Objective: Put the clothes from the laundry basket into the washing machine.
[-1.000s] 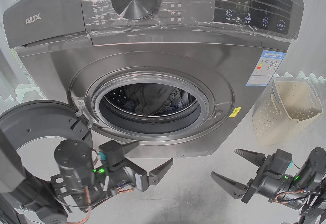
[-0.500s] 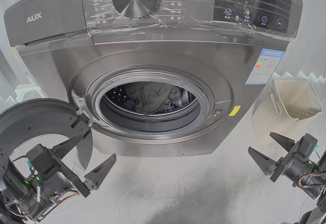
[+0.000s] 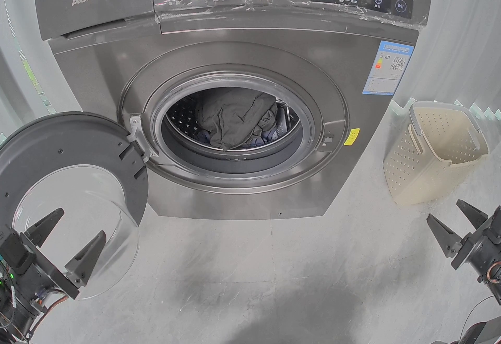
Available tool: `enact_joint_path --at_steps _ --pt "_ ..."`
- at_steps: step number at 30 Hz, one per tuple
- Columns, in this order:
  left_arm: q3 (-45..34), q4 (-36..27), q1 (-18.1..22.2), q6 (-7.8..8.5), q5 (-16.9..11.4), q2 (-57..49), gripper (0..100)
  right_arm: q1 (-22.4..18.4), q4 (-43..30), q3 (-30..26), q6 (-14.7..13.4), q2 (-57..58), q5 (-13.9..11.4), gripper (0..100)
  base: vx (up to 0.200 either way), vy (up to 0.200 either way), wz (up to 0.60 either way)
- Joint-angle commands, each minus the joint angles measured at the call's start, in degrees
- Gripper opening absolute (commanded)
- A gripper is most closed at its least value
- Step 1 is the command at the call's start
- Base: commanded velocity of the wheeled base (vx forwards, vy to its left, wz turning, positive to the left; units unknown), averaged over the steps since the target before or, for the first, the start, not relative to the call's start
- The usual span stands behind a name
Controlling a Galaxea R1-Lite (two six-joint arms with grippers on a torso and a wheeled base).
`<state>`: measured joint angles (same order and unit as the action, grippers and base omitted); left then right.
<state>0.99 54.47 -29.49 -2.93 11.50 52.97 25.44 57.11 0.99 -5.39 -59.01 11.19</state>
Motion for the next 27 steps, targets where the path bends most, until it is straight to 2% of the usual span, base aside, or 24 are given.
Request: enact_joint_path --at_steps 1,3,4,5,6,7,11,12,13,15,17,19,20,23,24,25,26,27 --pt "-1.0 -11.6 6.4 0.03 -0.3 -17.1 100 -8.8 -12.2 -1.0 2.8 16.7 -0.6 100 -0.200 0.000 0.00" --pt "-1.0 -16.2 7.6 0.03 -0.4 -21.1 100 -9.9 -16.1 -0.9 3.3 21.1 -0.9 100 -0.200 0.000 0.00" --pt "-1.0 -16.2 7.6 0.03 -0.4 -21.1 100 -10.0 -16.3 -0.9 3.3 21.5 -1.0 100 -0.200 0.000 0.00" --pt "-1.0 -21.7 9.6 0.11 -0.8 -25.2 100 -11.4 -20.0 -0.9 3.5 25.0 -1.3 100 -0.200 0.000 0.00" --pt "-1.0 -21.9 9.8 0.11 -0.8 -25.5 100 -11.7 -20.6 -0.9 3.5 25.5 -1.3 100 -0.200 0.000 0.00" --pt "-1.0 -25.9 11.3 -0.06 -2.0 -29.3 100 -13.4 -24.0 -0.9 3.3 28.5 -1.5 100 -0.200 0.000 0.00" --pt "-1.0 -35.1 15.6 -0.41 -6.3 -39.3 100 -16.3 -33.9 -0.9 3.7 38.6 -3.0 100 -0.200 0.000 0.00" --pt "-1.0 -35.1 15.6 -0.41 -6.3 -39.3 100 -16.4 -34.3 -0.9 3.7 39.0 -3.1 100 -0.200 0.000 0.00" --pt "-0.9 -40.8 17.9 -0.24 -8.2 -43.8 100 -17.6 -38.5 -0.9 3.7 43.2 -4.2 100 0.000 0.000 0.00" --pt "-1.0 -46.1 19.6 -0.24 -10.1 -47.7 100 -18.8 -43.3 -0.9 3.6 47.5 -4.7 100 0.000 0.000 0.00" --pt "-1.0 -49.3 20.0 -0.33 -10.2 -48.0 100 -19.5 -49.1 -0.9 3.8 52.5 -4.9 100 0.000 0.000 0.00" --pt "-1.0 -49.5 20.1 -0.94 -10.1 -47.9 100 -19.7 -53.3 -1.0 3.5 54.4 -4.8 100 -0.100 0.000 0.00" --pt "-1.0 -50.2 20.3 -1.56 -10.1 -47.9 100 -19.8 -53.8 -0.9 3.0 53.9 -4.5 100 -0.200 0.000 0.00" --pt "-1.0 -50.3 21.3 -1.56 -8.9 -47.8 100 -19.9 -53.2 -1.0 3.4 53.7 -4.1 100 -0.200 0.000 0.00" --pt "-1.0 -50.3 23.4 -1.12 -7.4 -47.9 100 -21.0 -53.3 -0.9 4.3 53.8 -4.3 100 -0.200 0.000 0.00" --pt "-1.0 -50.3 24.5 -1.12 -7.0 -48.0 100 -22.3 -53.4 -0.9 4.9 54.4 -4.3 100 -0.200 0.000 0.00" --pt "-1.0 -50.5 28.1 -1.03 -7.2 -49.0 100 -25.7 -54.5 -0.9 5.8 55.7 -4.2 100 -0.200 0.000 0.00" --pt "-1.0 -51.3 30.1 -0.50 -8.1 -50.8 100 -27.3 -54.5 -0.9 6.0 56.5 -4.2 100 0.000 0.000 0.00"
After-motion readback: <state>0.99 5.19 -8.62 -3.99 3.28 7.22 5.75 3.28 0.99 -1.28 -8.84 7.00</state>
